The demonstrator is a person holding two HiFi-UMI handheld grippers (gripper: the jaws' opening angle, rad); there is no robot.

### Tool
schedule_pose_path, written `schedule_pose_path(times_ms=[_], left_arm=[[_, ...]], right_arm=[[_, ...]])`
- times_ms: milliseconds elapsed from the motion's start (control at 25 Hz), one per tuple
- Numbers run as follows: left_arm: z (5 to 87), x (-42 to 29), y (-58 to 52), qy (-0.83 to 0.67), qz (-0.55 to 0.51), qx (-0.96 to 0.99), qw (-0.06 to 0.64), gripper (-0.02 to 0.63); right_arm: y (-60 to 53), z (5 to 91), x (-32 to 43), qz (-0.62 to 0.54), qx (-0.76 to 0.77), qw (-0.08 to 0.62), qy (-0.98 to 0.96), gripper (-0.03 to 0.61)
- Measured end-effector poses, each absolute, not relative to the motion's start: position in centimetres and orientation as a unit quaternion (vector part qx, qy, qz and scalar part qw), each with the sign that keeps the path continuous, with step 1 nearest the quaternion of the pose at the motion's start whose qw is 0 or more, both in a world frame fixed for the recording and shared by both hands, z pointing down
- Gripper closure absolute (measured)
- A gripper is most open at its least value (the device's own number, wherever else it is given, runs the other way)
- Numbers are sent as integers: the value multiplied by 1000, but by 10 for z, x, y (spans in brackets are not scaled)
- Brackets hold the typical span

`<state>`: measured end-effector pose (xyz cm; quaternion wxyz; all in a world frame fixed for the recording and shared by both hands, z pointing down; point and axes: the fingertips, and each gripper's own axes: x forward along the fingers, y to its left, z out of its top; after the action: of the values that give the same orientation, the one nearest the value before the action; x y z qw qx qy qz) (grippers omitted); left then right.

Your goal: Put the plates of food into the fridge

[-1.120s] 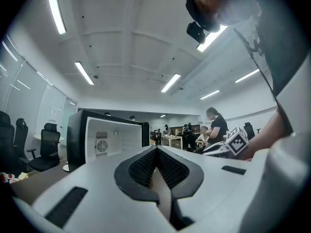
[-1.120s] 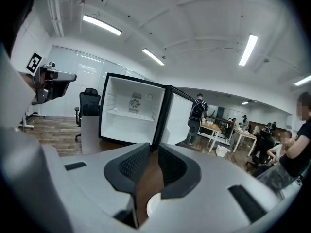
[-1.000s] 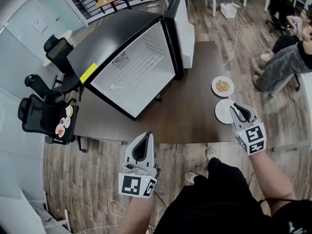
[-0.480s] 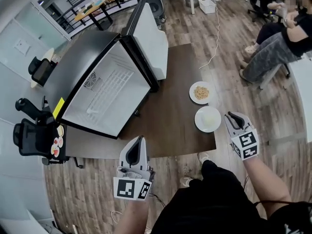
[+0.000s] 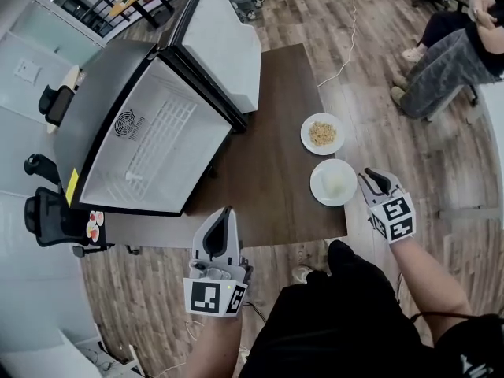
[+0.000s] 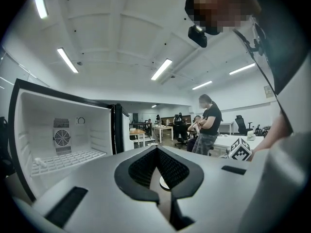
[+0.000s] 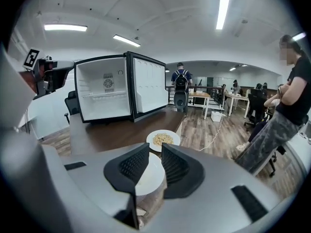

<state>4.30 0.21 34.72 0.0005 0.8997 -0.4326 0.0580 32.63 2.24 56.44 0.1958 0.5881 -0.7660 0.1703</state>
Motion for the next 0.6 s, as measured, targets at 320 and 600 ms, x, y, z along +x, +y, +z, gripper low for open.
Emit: schedule_pose_path(times_ms=[320,600], left_arm=[[386,47,-20,-446,104,889,25,611],[405,57,-37,-452,128,882,38,611]], right_arm=[[8,626,335,250,564,181,-766,437],[-4,666,341,285,544,186,-766,433]])
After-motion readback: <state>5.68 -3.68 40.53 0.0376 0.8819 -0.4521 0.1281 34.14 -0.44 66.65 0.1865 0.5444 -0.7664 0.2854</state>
